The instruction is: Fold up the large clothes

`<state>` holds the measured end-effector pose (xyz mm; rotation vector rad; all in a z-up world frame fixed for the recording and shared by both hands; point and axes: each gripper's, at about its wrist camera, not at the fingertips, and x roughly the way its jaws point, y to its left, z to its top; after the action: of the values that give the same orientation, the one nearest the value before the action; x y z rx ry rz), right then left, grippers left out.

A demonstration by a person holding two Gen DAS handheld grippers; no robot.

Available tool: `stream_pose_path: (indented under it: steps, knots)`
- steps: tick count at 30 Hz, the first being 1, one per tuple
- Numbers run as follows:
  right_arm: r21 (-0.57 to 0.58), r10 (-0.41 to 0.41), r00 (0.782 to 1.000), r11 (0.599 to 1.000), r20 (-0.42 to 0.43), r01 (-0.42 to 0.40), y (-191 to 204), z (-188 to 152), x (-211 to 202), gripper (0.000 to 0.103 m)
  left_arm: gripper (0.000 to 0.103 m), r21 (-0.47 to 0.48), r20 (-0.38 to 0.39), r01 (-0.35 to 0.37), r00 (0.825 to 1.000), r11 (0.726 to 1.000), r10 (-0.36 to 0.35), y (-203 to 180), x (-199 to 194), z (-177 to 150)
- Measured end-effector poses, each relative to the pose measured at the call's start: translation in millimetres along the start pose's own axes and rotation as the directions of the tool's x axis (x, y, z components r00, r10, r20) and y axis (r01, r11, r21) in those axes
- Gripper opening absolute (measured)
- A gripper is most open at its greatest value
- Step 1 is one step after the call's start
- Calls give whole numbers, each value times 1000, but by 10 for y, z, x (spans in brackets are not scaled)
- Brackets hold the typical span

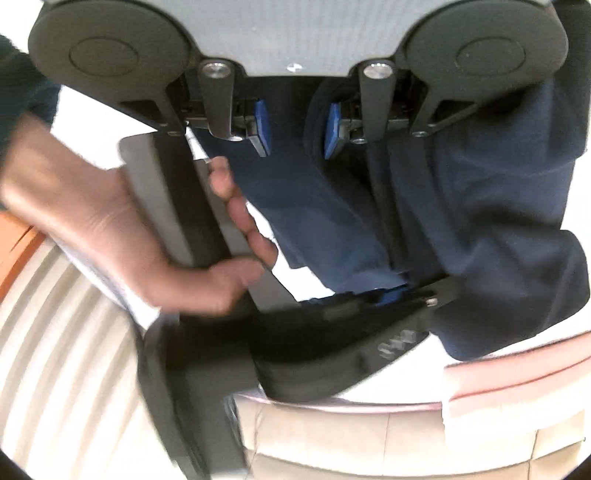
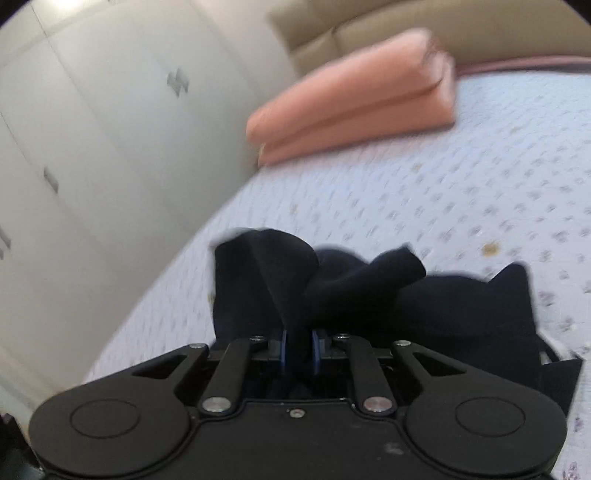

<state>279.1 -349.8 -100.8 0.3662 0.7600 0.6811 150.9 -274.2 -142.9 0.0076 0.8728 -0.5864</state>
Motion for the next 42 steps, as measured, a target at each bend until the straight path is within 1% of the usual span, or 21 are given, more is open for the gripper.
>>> stream_pose_path:
  steps: [3, 6, 8, 10, 11, 14, 16, 17, 18, 20, 22, 25, 29, 31, 33, 34, 37, 39, 40, 41, 42]
  knots:
    - [97, 6, 995, 995, 102, -16, -141, -72, -220, 12, 32, -44, 9, 69, 998, 997, -69, 1, -372, 18]
    - [190, -8, 985, 981, 173, -26, -355, -132, -366, 11, 32, -48, 75, 98, 993, 994, -94, 13, -885, 41]
    - [240, -29, 985, 971, 171, -13, -531, -161, -383, 11, 37, 5, 122, 46, 991, 999, -46, 18, -1154, 56]
    - [325, -18, 989, 945, 147, -31, -724, -202, -349, 12, 44, 67, 163, -67, 985, 996, 55, 47, -1323, 99]
    - [358, -10, 992, 933, 127, -36, -803, -235, -317, 12, 48, 83, 170, -100, 982, 992, 85, 87, -1308, 96]
    - [418, 59, 993, 903, 103, -97, -958, -319, -290, 13, 46, 31, 140, -172, 976, 985, 166, 342, -1068, 105]
    - [453, 105, 990, 881, 99, -138, -1010, -331, -328, 17, 43, 50, 27, -158, 987, 986, 157, 546, -667, 38]
    - [456, 120, 989, 877, 90, -148, -1019, -328, -341, 30, 43, 52, -7, -160, 987, 986, 161, 620, -495, -21]
    - [446, 120, 990, 884, 80, -143, -1003, -309, -359, 38, 43, 46, -14, -161, 987, 986, 161, 680, -398, -88]
    - [401, 99, 992, 908, 75, -121, -941, -242, -405, 83, 43, 75, -7, -178, 984, 981, 179, 672, -370, -178]
    - [333, 111, 989, 933, 101, -139, -809, -147, -415, 98, 43, 127, 0, -175, 984, 976, 177, 586, -425, -195]
    - [214, 101, 993, 970, 59, -111, -592, 16, -207, 103, 43, 170, -13, -160, 986, 972, 164, 550, -463, -171]
    - [65, 59, 998, 996, -9, -58, -311, 136, 124, 103, 43, 178, -22, -130, 991, 975, 136, 566, -449, -209]
    - [6, 4, 999, 1000, -42, -3, -210, 183, 249, 103, 43, 194, -23, -121, 992, 974, 127, 565, -459, -212]
    - [-38, -78, 996, 996, -43, 76, -136, 174, 273, 57, 43, 221, -20, -121, 992, 968, 128, 519, -446, -224]
    - [-39, -99, 995, 994, -2, 99, -124, 156, 234, 20, 43, 234, -17, -124, 991, 964, 131, 491, -443, -234]
    - [-24, -90, 982, 995, 166, 96, -31, 126, -170, 19, 43, 268, -13, -109, 993, 957, 117, 427, -508, -267]
    - [118, -40, 966, 993, 255, 10, -142, 124, -514, 19, 43, 273, -10, -80, 996, 959, 86, 385, -555, -288]
    - [175, -14, 963, 984, 268, -34, -238, 109, -615, 19, 44, 273, -6, -60, 998, 960, 64, 353, -575, -294]
    - [205, -18, 963, 978, 271, -40, -342, 68, -671, 18, 44, 277, -6, -52, 998, 960, 56, 320, -569, -287]
    - [212, -69, 966, 977, 248, 15, -435, 21, -668, 18, 44, 284, -8, -48, 999, 958, 52, 283, -544, -281]
